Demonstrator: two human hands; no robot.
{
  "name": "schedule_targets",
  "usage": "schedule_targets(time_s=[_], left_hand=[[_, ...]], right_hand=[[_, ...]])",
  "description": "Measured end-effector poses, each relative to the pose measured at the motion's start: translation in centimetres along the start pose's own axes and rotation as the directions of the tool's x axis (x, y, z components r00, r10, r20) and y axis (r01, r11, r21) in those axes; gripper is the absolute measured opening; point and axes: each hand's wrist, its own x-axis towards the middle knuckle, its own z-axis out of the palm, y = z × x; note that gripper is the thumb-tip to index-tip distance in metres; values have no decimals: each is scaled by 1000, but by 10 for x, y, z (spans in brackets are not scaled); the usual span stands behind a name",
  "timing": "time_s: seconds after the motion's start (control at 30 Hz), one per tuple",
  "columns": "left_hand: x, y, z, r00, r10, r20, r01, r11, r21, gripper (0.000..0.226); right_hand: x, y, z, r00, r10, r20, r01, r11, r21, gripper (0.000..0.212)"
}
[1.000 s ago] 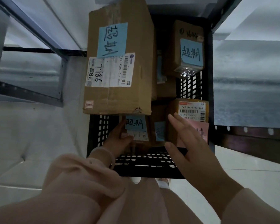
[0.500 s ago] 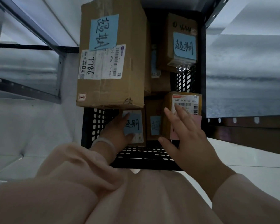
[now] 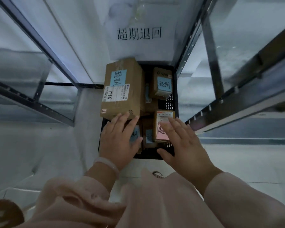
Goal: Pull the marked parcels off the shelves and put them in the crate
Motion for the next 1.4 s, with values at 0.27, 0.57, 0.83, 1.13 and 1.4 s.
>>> schedule_targets(time_s=[0.27, 0.57, 0.83, 1.13, 1.4], left_hand=[[-47, 80, -103, 960, 241, -143, -242, 970, 14, 69], [-85, 230, -178, 788, 567, -240, -581, 814, 17, 68], [-114, 392, -181, 619, 717, -319, -757, 653, -2, 65], [-163, 614, -127, 505, 790, -349, -855, 512, -79, 65], [-171, 744, -81, 444, 850, -283, -894, 440, -82, 68]], right_hand=[[-106, -53, -78, 941, 163, -296, -177, 984, -22, 79], [-242, -52, -177, 791, 300, -533, -379, 924, -41, 80], [-361, 10, -251, 628, 369, -686, -513, 858, -8, 80], [-528, 142, -325, 469, 461, -753, -689, 724, 14, 82], [-612, 238, -347, 335, 559, -759, -763, 633, 129, 82]])
